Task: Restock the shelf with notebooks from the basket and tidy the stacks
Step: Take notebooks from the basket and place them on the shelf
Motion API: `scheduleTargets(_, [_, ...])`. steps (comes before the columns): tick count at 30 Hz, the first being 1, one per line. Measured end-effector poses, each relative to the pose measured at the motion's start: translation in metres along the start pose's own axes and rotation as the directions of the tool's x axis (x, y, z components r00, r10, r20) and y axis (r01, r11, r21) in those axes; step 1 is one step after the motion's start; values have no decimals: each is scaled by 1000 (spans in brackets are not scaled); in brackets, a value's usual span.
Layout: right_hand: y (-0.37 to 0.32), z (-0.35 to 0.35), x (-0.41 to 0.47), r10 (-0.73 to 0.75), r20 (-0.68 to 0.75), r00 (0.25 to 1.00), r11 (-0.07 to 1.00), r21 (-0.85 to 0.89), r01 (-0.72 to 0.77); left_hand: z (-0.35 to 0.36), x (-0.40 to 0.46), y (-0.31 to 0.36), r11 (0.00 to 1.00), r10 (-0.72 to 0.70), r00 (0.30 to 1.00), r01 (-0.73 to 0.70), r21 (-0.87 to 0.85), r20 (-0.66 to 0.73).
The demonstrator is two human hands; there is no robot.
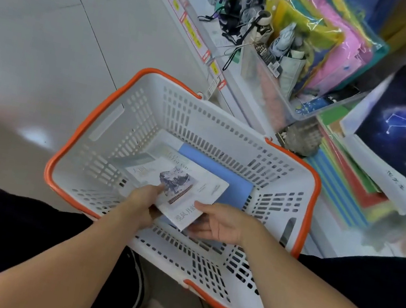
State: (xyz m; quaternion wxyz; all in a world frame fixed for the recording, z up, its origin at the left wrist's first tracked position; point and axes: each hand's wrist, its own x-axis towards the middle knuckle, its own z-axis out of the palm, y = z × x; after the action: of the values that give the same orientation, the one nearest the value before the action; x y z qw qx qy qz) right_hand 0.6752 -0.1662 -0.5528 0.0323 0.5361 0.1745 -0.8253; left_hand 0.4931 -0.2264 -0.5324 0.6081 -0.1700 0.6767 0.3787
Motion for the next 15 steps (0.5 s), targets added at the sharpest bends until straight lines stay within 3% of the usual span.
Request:
scheduleTargets(1, [0, -4, 0, 3, -86, 996, 1000, -14, -4, -1, 3, 0, 998, 61, 997, -61, 12, -45])
scheduleTargets(2, [0, -14, 7, -30, -268, 963, 999, -32, 22, -2, 3, 0, 990, 129, 986, -122, 71, -104])
scheduleTargets(3, [1, -23, 12, -102, -509, 855, 991, -122, 46, -3, 5, -1, 964, 225, 957, -191, 185, -184])
scheduleTargets(4, [0, -31, 17, -204, -696, 688, 963, -269, 14, -5, 3, -1, 920, 326, 916, -249, 303, -235])
scheduleTargets(5, [-2, -34, 20, -291, -766, 573, 923, -382, -42, -6, 0, -1, 865, 420, 868, -297, 404, -263])
scheduleTargets(6, [-3, -34, 23, -309, -774, 552, 910, -409, -64, -7, -4, -2, 818, 487, 833, -330, 471, -264])
scheduleTargets(8, [-6, -32, 28, -242, -741, 627, 945, -326, -20, -8, -13, -2, 767, 555, 793, -371, 523, -252])
scheduleTargets(10, [-9, -33, 32, -205, -742, 638, 961, -275, -11, -8, -18, 0, 733, 586, 778, -389, 558, -226])
scheduleTargets(13, [-10, -35, 25, -255, -717, 649, 964, -237, 118, -7, -26, 7, 672, 619, 758, -373, 640, -208])
scheduleTargets(15, [-14, -35, 18, -303, -614, 728, 952, -235, 199, -5, -32, 11, 664, 623, 755, -371, 649, -206])
